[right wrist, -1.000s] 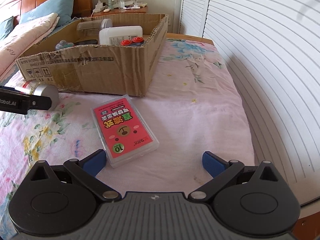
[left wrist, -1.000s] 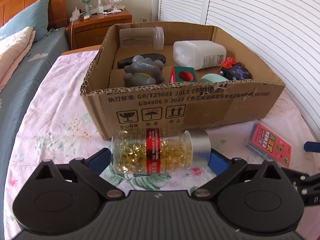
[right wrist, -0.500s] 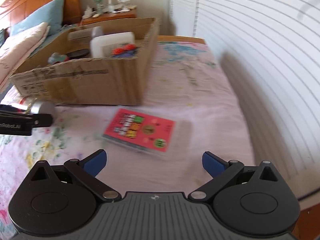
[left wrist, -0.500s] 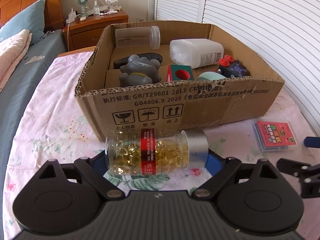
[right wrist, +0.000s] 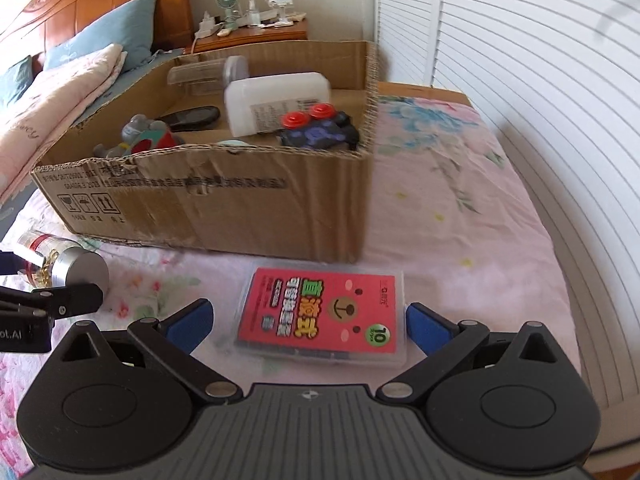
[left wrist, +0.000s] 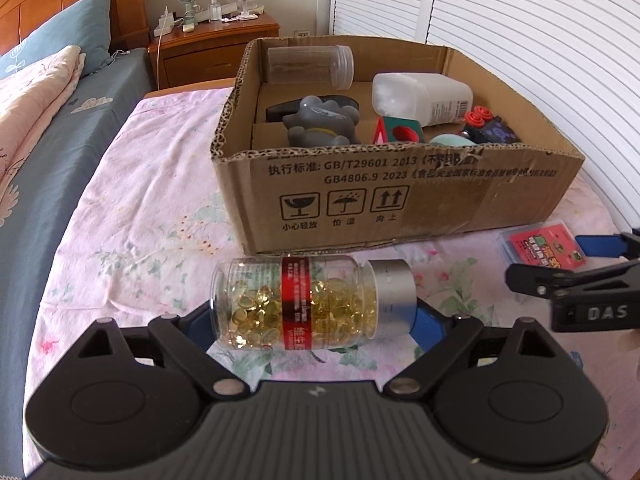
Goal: Organize rigid objects
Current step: 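Close the left gripper on the capsule bottle while the right grasps the red card pack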
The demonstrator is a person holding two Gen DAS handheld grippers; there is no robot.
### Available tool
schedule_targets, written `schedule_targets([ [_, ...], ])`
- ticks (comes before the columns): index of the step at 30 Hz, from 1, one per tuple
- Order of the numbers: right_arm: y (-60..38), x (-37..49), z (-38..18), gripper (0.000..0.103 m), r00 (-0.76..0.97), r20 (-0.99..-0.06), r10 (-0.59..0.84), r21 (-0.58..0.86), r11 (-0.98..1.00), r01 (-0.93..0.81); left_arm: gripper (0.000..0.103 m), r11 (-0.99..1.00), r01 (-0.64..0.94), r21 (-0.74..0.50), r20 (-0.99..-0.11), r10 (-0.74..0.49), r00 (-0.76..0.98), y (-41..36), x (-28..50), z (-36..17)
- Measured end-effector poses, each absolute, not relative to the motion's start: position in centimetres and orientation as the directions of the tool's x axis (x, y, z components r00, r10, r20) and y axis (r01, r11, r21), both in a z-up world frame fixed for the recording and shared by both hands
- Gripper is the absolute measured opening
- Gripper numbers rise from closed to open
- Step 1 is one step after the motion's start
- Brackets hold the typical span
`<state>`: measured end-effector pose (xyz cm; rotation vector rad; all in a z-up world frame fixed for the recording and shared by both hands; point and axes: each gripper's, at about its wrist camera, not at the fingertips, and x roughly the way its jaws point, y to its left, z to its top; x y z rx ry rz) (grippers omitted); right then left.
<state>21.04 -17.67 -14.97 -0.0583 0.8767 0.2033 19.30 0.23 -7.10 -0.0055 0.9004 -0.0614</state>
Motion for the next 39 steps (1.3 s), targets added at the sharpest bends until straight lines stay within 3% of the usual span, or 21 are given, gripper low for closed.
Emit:
schedule_targets([
  [6, -17.04, 21.02, -15.23, 0.103, 0.629, -0.767, 0.130, -0.012, 0.976, -0.216, 0.093, 0.999, 0.047, -0.023, -0.781, -0.047, 0.623, 0.12, 19.37, -7.14],
  [10, -17.29, 20.79, -14.85, 0.093, 0.636, -0.763, 0.117, -0.021, 0.979, -0.205, 0.093, 0.999, 0.044, -0.018, -0.781, -0.042, 0.624, 0.01, 19.42, -7.14],
  [31, -17.45, 21.11, -14.82, 0.093, 0.623, -0.772, 0.127, -0.026, 0.973, -0.229, 0.093, 1.000, 0.023, -0.010, -0.794, -0.022, 0.608, -0.10, 19.91, -6.97],
  [39, -17.63, 20.50, -14.49, 0.092, 0.610, -0.781, 0.136, -0.034, 0.965, -0.259, 0.093, 0.996, 0.083, 0.017, -0.802, -0.036, 0.597, -0.10, 19.69, -6.58],
])
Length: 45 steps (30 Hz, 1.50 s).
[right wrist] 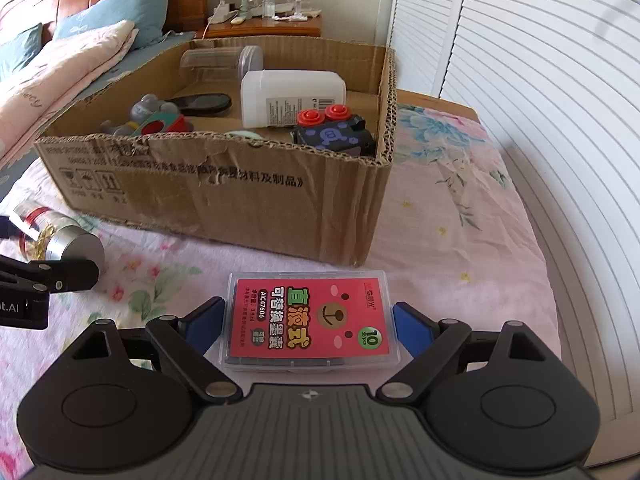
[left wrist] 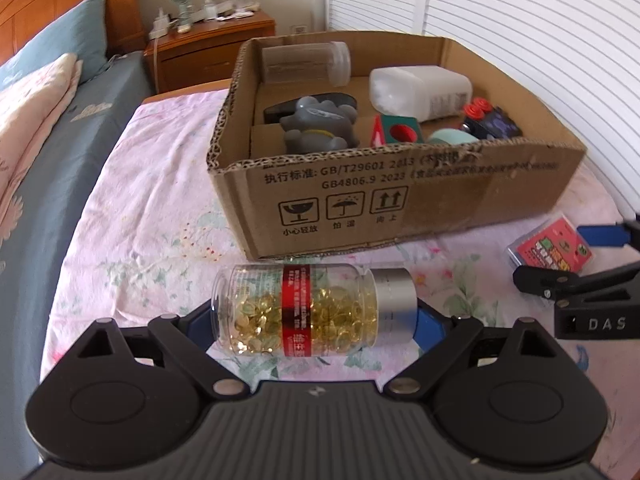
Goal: Organize rigid objects
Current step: 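Close the left gripper on the capsule bottle while the right grasps the red card pack, then drop the capsule bottle into the box with the left gripper while the right drops the card pack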
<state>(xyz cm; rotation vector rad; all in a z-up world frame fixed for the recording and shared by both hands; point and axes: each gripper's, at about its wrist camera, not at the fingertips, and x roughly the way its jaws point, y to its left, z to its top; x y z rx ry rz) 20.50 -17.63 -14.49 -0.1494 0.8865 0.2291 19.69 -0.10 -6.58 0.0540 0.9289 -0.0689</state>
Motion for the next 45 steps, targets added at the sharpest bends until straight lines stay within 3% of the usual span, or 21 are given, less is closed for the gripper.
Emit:
schedule_targets([
  [16, -18.6, 17.4, -10.9, 0.092, 0.590, -0.783, 0.197, -0.060, 0.921, -0.386, 0.092, 0.959, 0.274, 0.073, -0.810, -0.103, 0.578, 0.4, 17.9, -2.3],
  [30, -18.4, 17.5, -4.9, 0.092, 0.650, -0.704, 0.286, -0.057, 0.889, -0.454, 0.093, 0.929, 0.363, 0.069, -0.716, -0.207, 0.667, -1.9, 22.5, 4.8],
  [40, -18.9, 19.3, -3.2, 0.092, 0.655, -0.689, 0.309, -0.029, 0.892, -0.451, 0.093, 0.918, 0.369, 0.145, -0.759, -0.136, 0.636, -4.1, 30.5, 2.3],
  [45, -19.0, 19.8, -2.6, 0.092, 0.664, -0.689, 0.289, -0.041, 0.900, -0.435, 0.093, 0.931, 0.351, 0.104, -0.776, -0.145, 0.614, -3.8, 32.6, 0.7],
])
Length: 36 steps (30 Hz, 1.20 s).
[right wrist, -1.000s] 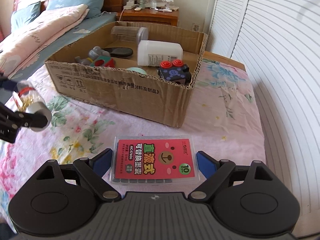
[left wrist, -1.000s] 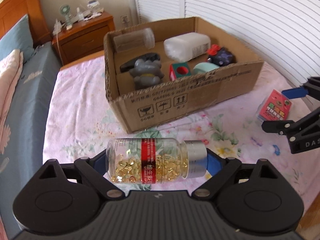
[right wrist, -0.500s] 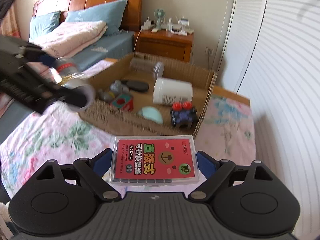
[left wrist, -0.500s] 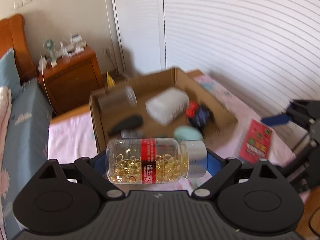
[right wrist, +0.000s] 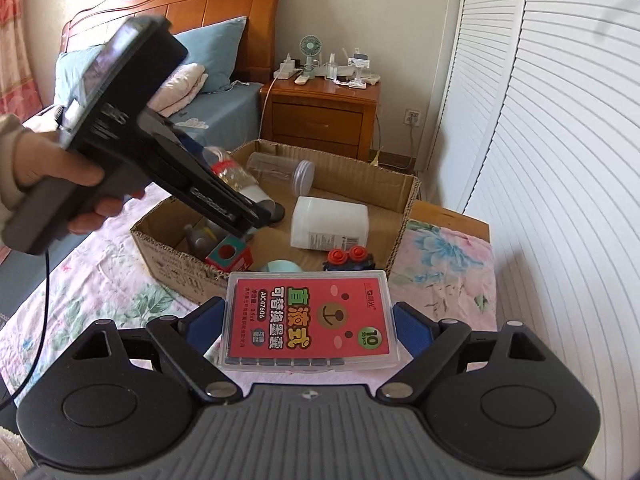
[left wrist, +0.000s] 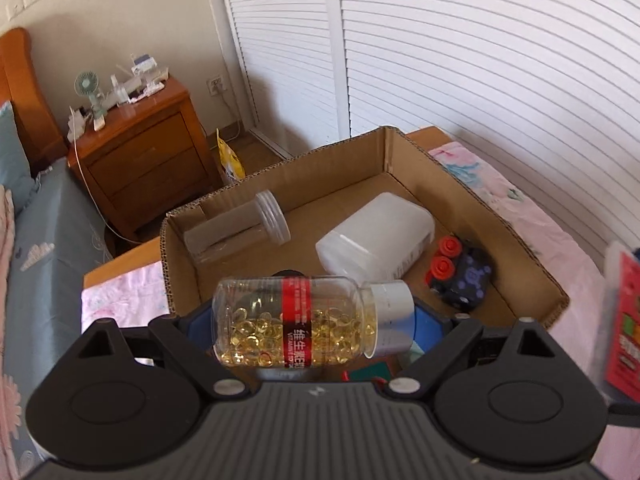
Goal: Organize rigid objects
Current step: 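Drop the capsule bottle into the box with the left gripper while the right drops the card pack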
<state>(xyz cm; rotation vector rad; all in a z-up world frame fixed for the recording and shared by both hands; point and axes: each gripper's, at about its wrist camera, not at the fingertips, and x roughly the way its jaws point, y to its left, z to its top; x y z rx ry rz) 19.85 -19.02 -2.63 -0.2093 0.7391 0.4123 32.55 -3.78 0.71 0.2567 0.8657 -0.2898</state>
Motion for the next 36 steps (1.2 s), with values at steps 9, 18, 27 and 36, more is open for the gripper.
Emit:
schedule_targets([
  [9, -18.7, 20.9, -2.2, 0.092, 0.662, -0.699, 0.271, -0.057, 0.901, -0.429, 0.094, 0.945, 0.323, 0.052, -0.760, -0.172, 0.627, -2.5, 32.7, 0.7],
  [18, -17.4, 24.2, -1.7, 0.092, 0.656, -0.707, 0.265, -0.067, 0.898, -0.435, 0.097, 0.947, 0.318, 0.044, -0.742, -0.182, 0.645, -0.7, 28.8, 2.5],
  [27, -15.2, 31.1, -1.5, 0.092, 0.636, -0.726, 0.262, -0.038, 0.908, -0.417, 0.098, 0.954, 0.284, 0.099, -0.702, -0.135, 0.699, -0.1, 23.7, 3.0],
  [36, -13.5, 38.7, -4.6, 0.092, 0.588, -0.788, 0.183, -0.022, 0.946, -0.324, 0.098, 0.977, 0.205, 0.057, -0.676, -0.114, 0.728, 1.0, 20.6, 2.7],
])
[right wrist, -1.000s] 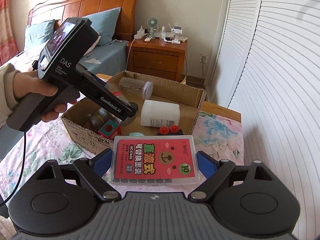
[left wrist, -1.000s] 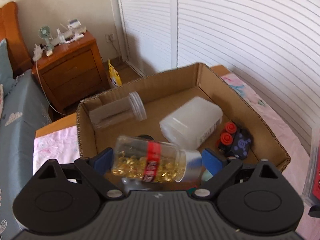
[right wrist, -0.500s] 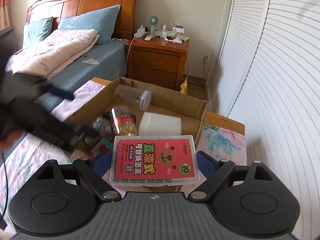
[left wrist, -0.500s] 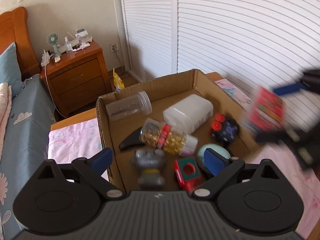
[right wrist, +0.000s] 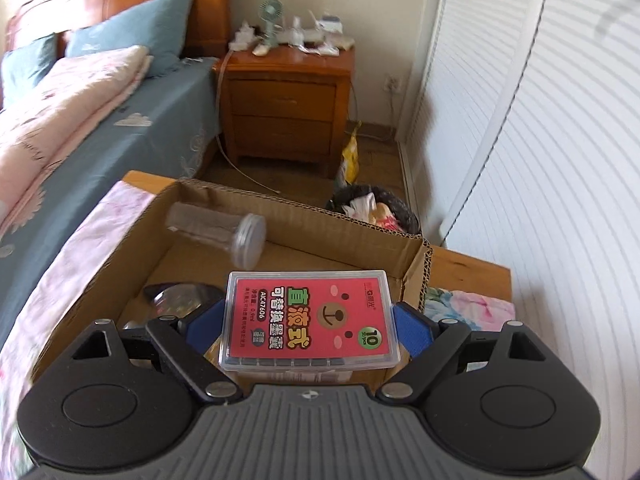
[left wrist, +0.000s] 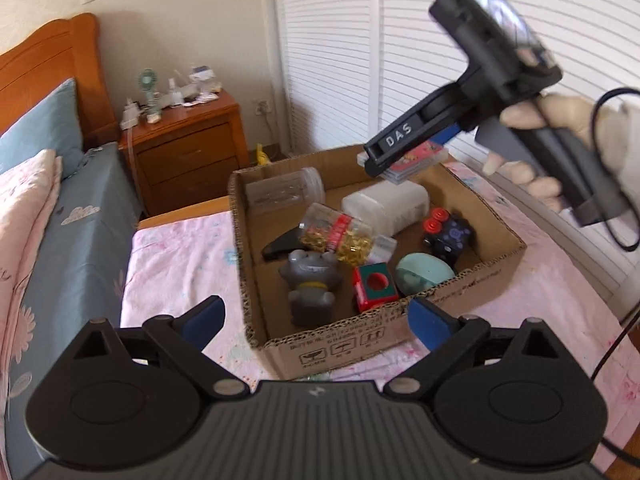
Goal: Organize rigid objects
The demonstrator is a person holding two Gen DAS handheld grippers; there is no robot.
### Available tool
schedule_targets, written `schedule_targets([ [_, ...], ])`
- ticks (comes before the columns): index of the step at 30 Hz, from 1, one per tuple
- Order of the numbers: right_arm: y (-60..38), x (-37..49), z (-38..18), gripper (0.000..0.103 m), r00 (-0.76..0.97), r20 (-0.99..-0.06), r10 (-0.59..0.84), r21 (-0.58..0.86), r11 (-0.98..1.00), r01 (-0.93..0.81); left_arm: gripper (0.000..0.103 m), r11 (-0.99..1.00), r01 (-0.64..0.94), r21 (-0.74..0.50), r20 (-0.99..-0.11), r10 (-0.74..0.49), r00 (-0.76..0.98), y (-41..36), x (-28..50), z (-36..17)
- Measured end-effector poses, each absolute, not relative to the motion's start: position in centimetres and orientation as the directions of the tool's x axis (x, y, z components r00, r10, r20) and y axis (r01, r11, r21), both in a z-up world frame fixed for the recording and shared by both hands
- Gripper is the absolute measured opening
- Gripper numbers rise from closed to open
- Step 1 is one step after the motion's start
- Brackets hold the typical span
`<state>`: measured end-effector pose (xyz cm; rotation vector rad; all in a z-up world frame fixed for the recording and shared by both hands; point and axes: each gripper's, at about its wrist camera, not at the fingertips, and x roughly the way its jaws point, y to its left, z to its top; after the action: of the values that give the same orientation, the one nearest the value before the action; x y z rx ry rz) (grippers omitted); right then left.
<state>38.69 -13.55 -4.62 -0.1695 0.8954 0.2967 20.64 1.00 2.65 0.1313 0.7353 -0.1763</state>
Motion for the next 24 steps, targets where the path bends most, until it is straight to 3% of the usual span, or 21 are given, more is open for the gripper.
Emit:
schedule_targets([
  [5, -13.3, 40.0, -5.9, 0.092, 0.578, -0.797, 0.174, 0.003, 0.959, -0.285, 0.098, 0.983, 0.178, 0.032, -0.668, -0.112, 0.735, 1.9, 20.1, 2.8],
  [10, -13.7, 39.2, -5.3, 0.103, 0.600, -0.780, 0.176, 0.004, 0.961, -0.277, 0.098, 0.986, 0.157, 0.055, -0.661, -0.082, 0.746, 2.1, 20.1, 2.9],
  [24, -14.7, 35.2, -3.1, 0.103, 0.605, -0.778, 0.168, 0.008, 0.966, -0.258, 0.098, 0.992, 0.106, 0.065, -0.664, -0.036, 0.747, 1.3, 19.0, 3.4],
])
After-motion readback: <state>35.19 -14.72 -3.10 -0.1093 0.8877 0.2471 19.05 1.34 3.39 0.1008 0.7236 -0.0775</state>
